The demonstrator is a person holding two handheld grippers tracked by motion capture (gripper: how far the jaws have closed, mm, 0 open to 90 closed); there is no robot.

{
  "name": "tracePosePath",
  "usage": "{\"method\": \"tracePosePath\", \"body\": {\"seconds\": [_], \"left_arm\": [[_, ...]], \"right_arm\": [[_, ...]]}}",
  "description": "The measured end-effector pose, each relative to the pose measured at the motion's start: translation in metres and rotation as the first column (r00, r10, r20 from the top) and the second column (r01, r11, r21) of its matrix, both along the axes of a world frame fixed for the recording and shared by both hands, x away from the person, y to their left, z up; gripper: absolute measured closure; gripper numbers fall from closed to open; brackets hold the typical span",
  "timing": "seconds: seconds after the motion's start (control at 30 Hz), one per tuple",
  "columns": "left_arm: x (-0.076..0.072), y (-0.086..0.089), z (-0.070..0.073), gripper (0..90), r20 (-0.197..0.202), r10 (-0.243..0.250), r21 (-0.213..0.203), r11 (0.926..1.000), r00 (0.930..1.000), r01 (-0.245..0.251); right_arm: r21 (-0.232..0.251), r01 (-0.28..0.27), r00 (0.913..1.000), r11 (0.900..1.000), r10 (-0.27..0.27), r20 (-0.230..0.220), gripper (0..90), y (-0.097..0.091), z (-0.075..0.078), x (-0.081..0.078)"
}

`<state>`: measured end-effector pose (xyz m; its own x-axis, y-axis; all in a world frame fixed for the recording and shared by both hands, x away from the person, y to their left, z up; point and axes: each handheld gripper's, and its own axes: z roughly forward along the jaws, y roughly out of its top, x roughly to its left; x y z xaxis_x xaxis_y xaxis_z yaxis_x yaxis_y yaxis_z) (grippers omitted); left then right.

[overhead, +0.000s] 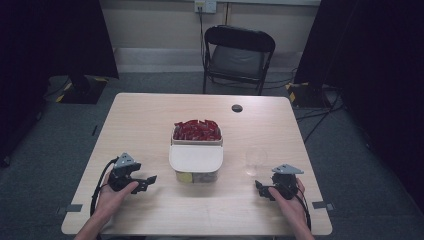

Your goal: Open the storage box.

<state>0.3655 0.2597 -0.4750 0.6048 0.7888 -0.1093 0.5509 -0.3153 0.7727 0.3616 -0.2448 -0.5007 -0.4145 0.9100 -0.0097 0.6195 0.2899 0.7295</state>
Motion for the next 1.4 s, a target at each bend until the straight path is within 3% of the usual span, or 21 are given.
{"method": "tracePosePath", "body": {"seconds": [0.2,0.5,0.63,0.93,1.0,1.13,1.4], "left_arm": [[-0.001,-0.006,0.007,18.0,0.001,0.006,-0.065,0.9979,1.0000,-0.006],[-0.004,-0.020,0.013,18.1,0.013,-0.054,-0.069,0.9961,0.9984,0.055],[-0.004,-0.026,0.016,18.1,0.012,-0.063,-0.087,0.9941,0.9979,0.064],[-0.003,-0.039,0.027,18.1,0.035,-0.093,-0.074,0.9926,0.9950,0.095],[-0.002,-0.041,0.028,18.1,0.040,-0.097,-0.099,0.9900,0.9945,0.101],[-0.002,-0.046,0.027,18.2,0.028,-0.115,-0.094,0.9887,0.9930,0.117],[0.002,-0.056,0.033,18.2,0.042,-0.132,-0.102,0.9855,0.9904,0.136]], "right_arm": [[0.000,0.001,1.0000,1.0000,-0.001,-0.001,9.4,0.000,0.000,0.000],[0.000,-0.001,1.0000,1.0000,0.001,0.000,9.4,0.000,0.000,0.000],[0.001,0.001,1.0000,1.0000,-0.001,-0.002,9.4,0.000,0.000,0.000],[0.001,0.001,1.0000,1.0000,-0.001,-0.001,9.4,0.000,0.000,0.000],[0.000,0.001,1.0000,1.0000,-0.001,-0.002,9.4,0.000,0.000,0.000],[0.001,0.002,1.0000,1.0000,-0.002,-0.002,9.3,0.000,0.000,0.000],[0.000,0.002,1.0000,1.0000,-0.002,-0.001,9.4,0.000,0.000,0.000]]}}
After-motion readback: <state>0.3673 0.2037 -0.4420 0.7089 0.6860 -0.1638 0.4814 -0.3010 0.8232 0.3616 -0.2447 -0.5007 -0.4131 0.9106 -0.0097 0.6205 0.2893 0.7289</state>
